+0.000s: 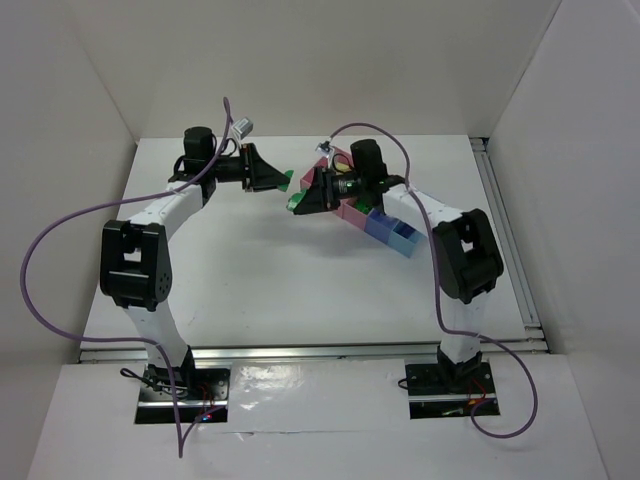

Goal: Sort the legos into containers by color

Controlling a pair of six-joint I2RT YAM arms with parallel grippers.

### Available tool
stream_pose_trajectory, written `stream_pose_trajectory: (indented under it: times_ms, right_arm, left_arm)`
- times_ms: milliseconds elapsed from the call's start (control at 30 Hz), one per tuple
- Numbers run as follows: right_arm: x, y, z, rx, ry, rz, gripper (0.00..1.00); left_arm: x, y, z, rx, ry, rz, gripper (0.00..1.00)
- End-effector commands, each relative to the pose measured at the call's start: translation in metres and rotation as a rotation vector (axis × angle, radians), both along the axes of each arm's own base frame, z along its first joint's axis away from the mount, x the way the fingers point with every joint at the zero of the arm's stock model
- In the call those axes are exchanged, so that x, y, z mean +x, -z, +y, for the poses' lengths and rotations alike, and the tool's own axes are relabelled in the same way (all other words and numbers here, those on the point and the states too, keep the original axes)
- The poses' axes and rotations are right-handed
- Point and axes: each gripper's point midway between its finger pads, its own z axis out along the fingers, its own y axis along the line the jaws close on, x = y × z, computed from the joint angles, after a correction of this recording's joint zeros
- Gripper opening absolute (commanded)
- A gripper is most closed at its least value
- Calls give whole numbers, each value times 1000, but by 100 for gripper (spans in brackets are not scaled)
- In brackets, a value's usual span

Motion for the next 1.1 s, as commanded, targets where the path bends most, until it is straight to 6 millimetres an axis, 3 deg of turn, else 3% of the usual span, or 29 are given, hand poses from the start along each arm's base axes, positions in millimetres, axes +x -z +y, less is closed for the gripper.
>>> stream_pose_trajectory:
  times_ms: [0,133,300,333,367,400,433,467,500,533,600,733,767,833,867,900,1067]
  right_arm:
    - [-4,-23,-15,-42,33,-109,0]
    - [2,-26,-39,-91,101,-115,0]
    - [19,-9,-108,-265,314,-94,0]
    - [15,-14,-122,-279,344,-108,0]
    - [22,-11,-145,-317,420,-95,0]
    - [23,-13,-157,-338,464,-94,0]
    - [21,-23,-169,-353,507,-124,0]
    - [26,-19,-187,-416,591,-129,0]
    - [26,-19,-198,-451,635,-126,0]
    - [25,-23,-211,-473,697,-126,0]
    - [28,-19,-237,-550,833,-119,0]
    - [22,-40,-265,-574,999,-176,0]
    - [21,-44,-268,-570,1022,-180,0]
    - [18,-45,-273,-590,1044,-178,0]
    - [16,-45,-279,-607,1057,-165,1]
    - [14,-43,-279,-615,1053,-155,1]
    - [6,-49,-281,-592,1061,-154,1]
  left_arm:
    - [0,-13,-2,-1,4,-60,0]
    - [8,-12,-11,45,-2,-80,0]
    - [17,7,-38,134,-10,-44,0]
    - [24,-3,-45,147,-13,-78,0]
    - [33,0,-51,182,-38,-84,0]
    - [32,17,-69,208,-4,-66,0]
    - [36,9,-78,215,0,-75,0]
    - [40,13,-87,229,-4,-75,0]
    - [40,29,-105,238,21,-50,0]
    - [45,22,-115,235,28,-73,0]
    - [43,28,-140,238,50,-57,0]
    - [58,50,-172,260,51,-40,0]
    - [61,64,-181,270,55,-21,0]
    - [71,69,-186,258,33,17,0]
    - [76,86,-190,255,41,46,0]
    - [76,90,-196,254,35,65,0]
    - [96,104,-198,276,-34,56,18]
